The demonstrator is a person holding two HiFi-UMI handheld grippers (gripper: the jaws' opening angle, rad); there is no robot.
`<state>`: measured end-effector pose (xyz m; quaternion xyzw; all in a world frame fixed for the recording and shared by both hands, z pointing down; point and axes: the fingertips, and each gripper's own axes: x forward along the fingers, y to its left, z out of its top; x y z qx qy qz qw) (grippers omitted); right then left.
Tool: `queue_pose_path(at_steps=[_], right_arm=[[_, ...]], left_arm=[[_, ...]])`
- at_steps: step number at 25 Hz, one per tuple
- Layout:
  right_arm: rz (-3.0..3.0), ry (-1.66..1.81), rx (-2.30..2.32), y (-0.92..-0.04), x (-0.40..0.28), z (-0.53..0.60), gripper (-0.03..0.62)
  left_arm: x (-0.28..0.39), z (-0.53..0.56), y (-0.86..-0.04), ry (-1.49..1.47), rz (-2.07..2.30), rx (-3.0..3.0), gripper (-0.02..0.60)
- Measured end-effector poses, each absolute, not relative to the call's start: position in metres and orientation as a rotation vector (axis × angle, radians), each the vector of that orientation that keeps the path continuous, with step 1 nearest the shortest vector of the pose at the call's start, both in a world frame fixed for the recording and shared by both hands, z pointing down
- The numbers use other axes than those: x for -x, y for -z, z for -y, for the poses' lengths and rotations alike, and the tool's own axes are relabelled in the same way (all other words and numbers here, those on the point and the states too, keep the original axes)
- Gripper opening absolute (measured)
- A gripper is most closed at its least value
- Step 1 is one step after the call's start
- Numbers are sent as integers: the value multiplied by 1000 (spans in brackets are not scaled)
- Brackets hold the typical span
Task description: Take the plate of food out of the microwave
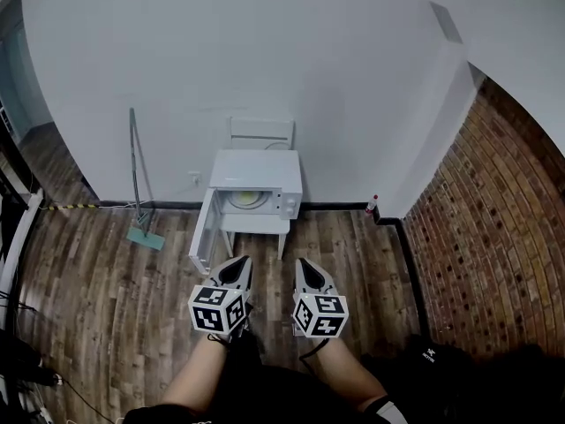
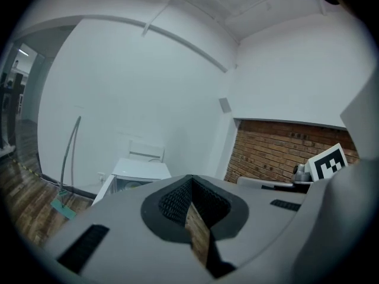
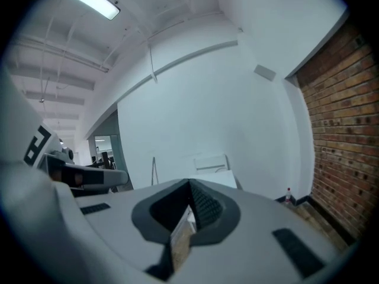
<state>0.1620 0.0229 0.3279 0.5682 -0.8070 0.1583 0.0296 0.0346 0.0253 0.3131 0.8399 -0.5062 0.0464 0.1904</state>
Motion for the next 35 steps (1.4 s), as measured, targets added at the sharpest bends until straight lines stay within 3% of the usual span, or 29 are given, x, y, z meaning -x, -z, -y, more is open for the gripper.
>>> queue_pose_path(at_steps=[18,35], right_arm=[[2408,-451,-1794,-330,-91,199,14],[2297,-544,-1717,-392,-93,275,15]], left_arm=[[21,211,-322,-118,1277,-2412,-8],[21,290,-386,-163,1258,-2290,-8]])
